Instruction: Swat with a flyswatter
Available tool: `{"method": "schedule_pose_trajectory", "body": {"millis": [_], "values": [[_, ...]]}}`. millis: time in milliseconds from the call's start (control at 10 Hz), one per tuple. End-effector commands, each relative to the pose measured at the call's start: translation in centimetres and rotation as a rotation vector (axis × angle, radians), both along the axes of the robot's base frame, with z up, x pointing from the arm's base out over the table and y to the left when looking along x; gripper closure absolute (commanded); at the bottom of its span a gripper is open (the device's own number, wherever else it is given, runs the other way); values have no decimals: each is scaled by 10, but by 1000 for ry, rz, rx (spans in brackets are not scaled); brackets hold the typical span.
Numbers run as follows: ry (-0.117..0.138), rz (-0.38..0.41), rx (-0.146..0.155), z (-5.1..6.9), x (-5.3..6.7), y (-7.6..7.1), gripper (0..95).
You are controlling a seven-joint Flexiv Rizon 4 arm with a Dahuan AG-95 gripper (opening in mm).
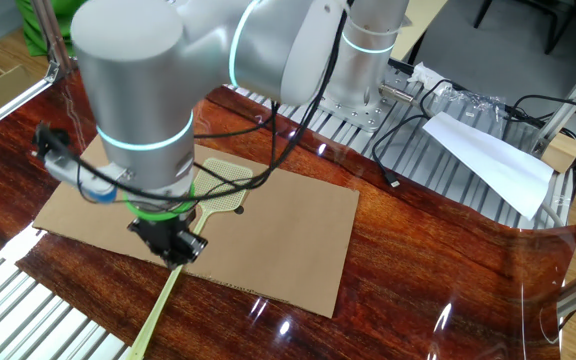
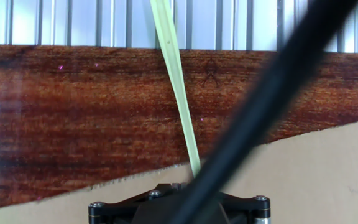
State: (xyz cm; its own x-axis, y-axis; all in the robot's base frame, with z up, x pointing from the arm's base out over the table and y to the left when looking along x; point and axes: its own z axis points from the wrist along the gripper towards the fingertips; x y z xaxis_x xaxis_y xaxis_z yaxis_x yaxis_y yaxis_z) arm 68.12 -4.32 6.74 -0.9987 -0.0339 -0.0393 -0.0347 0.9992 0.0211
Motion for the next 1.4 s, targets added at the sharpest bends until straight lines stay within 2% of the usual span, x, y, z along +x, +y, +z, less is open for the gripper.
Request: {"method": "schedule_pose_trajectory", "body": {"millis": [100, 900, 1100, 1400], "values": [[-1, -5, -1, -5, 5, 0, 950], [10, -6, 4, -20, 40, -6, 950], [-1, 12, 3, -27, 47, -8, 950], [4, 44, 6, -38, 60, -5, 950]]}}
